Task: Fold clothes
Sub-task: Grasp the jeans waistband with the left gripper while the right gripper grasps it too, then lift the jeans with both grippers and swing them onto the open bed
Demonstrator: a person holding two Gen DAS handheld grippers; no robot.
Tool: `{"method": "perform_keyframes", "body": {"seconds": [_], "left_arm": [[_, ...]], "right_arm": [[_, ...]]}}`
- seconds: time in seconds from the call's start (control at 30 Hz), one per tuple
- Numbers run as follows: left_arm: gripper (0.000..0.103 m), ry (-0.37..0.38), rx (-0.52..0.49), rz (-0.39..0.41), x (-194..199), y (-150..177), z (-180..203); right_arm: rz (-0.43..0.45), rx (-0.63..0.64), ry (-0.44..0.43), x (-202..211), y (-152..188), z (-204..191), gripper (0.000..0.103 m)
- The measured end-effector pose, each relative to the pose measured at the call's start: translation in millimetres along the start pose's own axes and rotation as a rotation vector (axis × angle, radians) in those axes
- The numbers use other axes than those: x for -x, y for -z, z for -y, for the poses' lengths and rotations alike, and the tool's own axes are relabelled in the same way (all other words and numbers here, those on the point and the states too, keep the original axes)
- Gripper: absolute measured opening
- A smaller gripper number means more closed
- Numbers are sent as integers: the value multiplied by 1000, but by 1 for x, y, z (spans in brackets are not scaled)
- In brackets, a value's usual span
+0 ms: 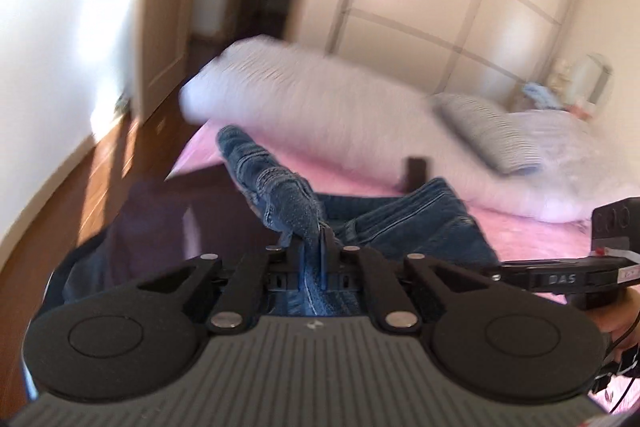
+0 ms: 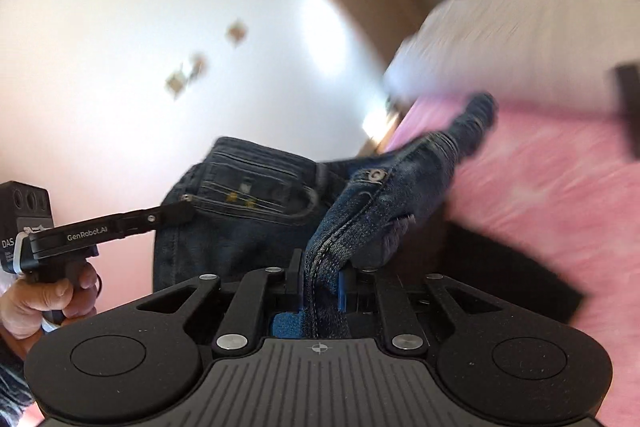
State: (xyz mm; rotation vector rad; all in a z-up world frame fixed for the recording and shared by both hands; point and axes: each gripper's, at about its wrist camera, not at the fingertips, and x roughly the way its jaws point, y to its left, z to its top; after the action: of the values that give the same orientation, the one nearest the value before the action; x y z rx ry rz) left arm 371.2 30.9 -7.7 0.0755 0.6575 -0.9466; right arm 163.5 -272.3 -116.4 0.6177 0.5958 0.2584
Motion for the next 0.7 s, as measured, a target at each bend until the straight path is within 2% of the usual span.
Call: {"method": "perform_keyframes", "body": {"seconds": [0.17,0.23,0.4,0.5,0.53,0.7], "left_arm": [[4,132,-144,50,-4,-23,126],[4,184,-202,50,-9,-26,184],[4,365,-327,3,-39,-23,334],[4,497,-423,-56,-75,-19,424],[4,541,-459,-75,-88,-17,456],[4,728,-629,-175,-150,7,596]], "right_arm": [[182,-45,142,168,31,40,13],[248,-74,198,239,54,60,13],[381,-155,369,410,119,97,13],[450,-240,490,495,158,116,13],[475,-275,530,514,168,119,13],[602,-429,696,532,176,107,13]]}}
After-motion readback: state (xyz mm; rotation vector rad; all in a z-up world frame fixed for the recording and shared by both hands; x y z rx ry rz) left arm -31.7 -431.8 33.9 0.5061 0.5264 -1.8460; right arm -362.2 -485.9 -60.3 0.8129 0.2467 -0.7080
